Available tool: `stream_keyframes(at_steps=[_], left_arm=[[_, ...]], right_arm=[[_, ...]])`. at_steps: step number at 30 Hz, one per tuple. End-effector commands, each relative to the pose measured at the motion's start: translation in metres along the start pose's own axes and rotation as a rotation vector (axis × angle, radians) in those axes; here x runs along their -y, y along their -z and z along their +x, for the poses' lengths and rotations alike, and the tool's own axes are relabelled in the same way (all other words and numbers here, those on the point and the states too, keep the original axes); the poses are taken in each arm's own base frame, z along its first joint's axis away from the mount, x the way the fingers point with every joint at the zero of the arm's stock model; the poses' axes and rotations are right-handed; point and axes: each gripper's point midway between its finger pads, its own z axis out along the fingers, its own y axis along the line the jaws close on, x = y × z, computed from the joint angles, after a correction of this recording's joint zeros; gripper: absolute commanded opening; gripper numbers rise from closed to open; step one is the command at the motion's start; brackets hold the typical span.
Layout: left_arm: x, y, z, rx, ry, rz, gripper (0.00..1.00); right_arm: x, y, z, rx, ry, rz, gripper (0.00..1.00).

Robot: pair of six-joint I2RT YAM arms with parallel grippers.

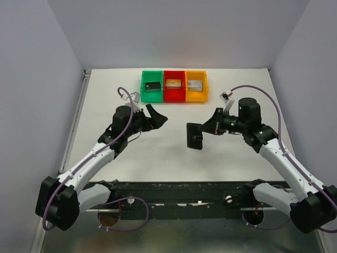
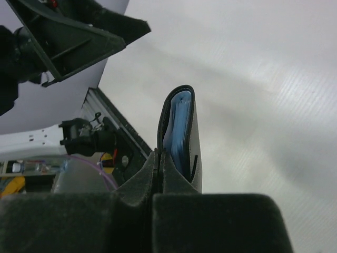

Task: Take the credit cards out of the card holder
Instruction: Pick up the card holder from the center of the board.

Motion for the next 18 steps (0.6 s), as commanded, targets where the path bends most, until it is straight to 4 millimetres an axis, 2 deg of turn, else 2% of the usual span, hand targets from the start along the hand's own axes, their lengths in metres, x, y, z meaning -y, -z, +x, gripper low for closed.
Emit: stream_keyframes(at_steps=[1, 3, 8, 13, 18], left_arm=[[0.077, 0.031, -0.005, 0.048, -0.003, 0.449, 0.99], [0.094, 0.046, -0.006, 0.085, -0.031, 0.581, 0.99], [0.127, 0.075, -0.004, 0.092, -0.049, 0.832, 0.99], [0.143, 0.087, 0.0, 0.072, -0.056, 0.956, 0.99], [0.16, 0.094, 0.016, 0.026, -0.131, 1.018, 0.99]], right_arm=[[-0.048, 0.021, 0.016, -0.061, 0.013, -0.209, 0.01], [-0.067, 0.031, 0.013, -0.059, 0.033, -0.274, 0.01], [-0.093, 0.045, 0.008, -0.058, 0.046, -0.371, 0.01], [-0.102, 0.044, 0.004, -0.052, 0.035, -0.401, 0.01], [-0.116, 0.04, 0.001, -0.056, 0.044, -0.453, 0.01]])
